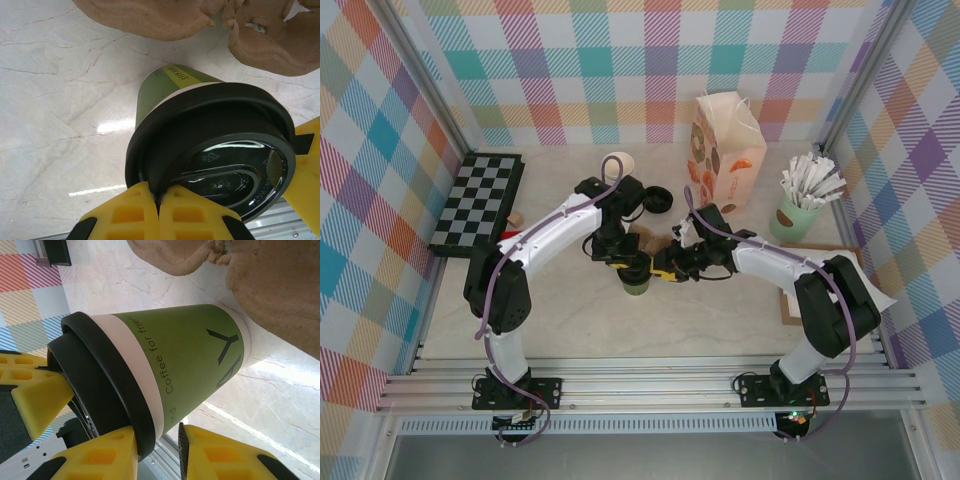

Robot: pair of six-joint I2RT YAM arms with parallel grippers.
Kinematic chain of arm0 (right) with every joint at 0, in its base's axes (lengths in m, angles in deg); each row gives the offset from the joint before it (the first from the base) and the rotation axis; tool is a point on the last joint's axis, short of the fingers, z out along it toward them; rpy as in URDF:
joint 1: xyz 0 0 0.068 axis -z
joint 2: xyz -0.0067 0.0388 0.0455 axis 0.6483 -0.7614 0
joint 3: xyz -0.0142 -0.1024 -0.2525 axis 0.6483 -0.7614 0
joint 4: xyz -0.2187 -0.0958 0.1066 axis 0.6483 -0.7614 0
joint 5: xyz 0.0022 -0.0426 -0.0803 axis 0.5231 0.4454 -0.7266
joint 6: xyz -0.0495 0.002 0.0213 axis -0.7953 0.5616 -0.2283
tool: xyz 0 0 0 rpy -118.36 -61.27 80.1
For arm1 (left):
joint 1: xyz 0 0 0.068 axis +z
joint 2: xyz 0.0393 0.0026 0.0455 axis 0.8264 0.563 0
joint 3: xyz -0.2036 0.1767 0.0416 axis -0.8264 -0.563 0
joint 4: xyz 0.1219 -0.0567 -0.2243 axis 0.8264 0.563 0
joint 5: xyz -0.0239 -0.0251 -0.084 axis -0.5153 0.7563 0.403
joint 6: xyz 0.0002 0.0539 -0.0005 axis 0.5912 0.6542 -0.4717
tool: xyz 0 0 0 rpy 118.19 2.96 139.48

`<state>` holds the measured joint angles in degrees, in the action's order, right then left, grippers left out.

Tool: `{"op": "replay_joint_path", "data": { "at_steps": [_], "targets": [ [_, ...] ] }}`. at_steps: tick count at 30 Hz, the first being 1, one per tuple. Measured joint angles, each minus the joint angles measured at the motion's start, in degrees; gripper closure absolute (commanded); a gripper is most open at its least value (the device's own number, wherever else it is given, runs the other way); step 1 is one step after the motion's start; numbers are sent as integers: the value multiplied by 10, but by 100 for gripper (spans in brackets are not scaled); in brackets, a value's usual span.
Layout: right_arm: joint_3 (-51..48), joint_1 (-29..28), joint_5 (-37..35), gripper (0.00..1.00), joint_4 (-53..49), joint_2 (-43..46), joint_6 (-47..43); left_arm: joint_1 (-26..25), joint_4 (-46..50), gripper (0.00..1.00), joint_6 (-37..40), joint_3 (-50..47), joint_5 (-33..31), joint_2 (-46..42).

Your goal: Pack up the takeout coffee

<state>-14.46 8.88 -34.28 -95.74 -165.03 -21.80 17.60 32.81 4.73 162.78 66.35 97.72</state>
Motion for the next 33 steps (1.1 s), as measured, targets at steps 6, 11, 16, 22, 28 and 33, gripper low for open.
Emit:
{"op": "replay_joint_path", "data": {
  "at_steps": [6,11,16,22,28,33],
  "targets": [
    [7,0,9,71,-19,-17,-23,4,-42,100,2,-50,5,-21],
    [16,3,18,61,-23,-16,-31,9,-41,100,19,-46,10,-24],
    [25,14,30,48,-47,-13,-13,7,-18,100,70,-14,-18,-18],
    [67,58,30,49,-51,7,-14,5,13,100,150,18,-63,-12],
    [75,78,82,52,-29,-21,-22,3,28,100,218,45,-50,16],
    [83,75,127,55,-23,-59,-33,0,40,100,254,61,-30,35]
  ]
}}
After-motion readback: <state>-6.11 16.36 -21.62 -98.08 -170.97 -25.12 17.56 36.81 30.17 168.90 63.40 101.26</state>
